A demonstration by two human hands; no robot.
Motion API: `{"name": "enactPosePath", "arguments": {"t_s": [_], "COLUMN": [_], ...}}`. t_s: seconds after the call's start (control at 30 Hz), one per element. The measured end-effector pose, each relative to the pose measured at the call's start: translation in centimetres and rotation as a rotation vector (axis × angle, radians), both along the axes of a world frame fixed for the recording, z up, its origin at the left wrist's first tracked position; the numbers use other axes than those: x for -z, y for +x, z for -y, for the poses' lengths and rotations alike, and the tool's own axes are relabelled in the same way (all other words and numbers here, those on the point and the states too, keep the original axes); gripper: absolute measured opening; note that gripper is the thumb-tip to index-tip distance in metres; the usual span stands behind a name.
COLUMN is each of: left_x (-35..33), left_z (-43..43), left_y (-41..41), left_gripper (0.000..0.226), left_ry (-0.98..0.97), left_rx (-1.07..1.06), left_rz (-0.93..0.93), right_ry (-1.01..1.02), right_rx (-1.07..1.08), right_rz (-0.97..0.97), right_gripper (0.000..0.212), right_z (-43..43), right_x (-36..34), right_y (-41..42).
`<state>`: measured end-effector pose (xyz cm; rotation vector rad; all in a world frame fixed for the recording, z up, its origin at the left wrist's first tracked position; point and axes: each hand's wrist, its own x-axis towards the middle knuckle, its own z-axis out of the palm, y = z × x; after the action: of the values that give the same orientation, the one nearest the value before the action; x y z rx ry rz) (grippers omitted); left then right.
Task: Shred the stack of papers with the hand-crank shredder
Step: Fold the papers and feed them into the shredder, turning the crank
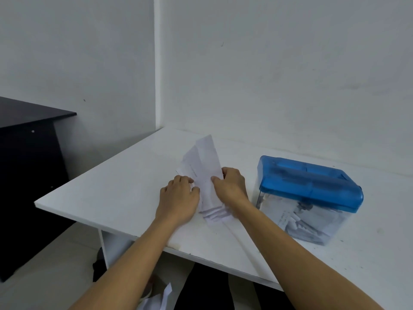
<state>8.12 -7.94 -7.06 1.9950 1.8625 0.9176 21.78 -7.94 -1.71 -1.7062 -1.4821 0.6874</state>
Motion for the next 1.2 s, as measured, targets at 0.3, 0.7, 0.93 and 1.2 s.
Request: {"name": "enactPosePath", "arguments": {"t_s": [0.3,0.7,0.93,1.2], "left_x": [-0.7,-1.8,-6.2,-14.2], "left_z": [-0.3,0.0,1.5,2.9], "left_y": [-0.8,-1.2,-1.0,-0.5], "left_gripper": [0.021,0.020,0.038,0.021], "left_ry": [0.007,0.013,0.089,0.116], "left_rx": [-0.023,0.051,0.189,0.352], "left_rz": [0.326,0.653,0.660,0.808], "right_ry": [-0.051,-0.002,0.150,0.302], "right_rx": [0.005,-0.177,-0.255,-0.251], "right_rz": [-0.037,-0.062,-0.180,-0.386], "right_gripper": [0.033,0.035,0.027,0.030], "right_z": [0.3,1.5,2.3,4.1], "right_x": [0.4,-0.2,-3.8,-11.1], "right_y": [0.1,-0.1,-1.2,-0.5]}}
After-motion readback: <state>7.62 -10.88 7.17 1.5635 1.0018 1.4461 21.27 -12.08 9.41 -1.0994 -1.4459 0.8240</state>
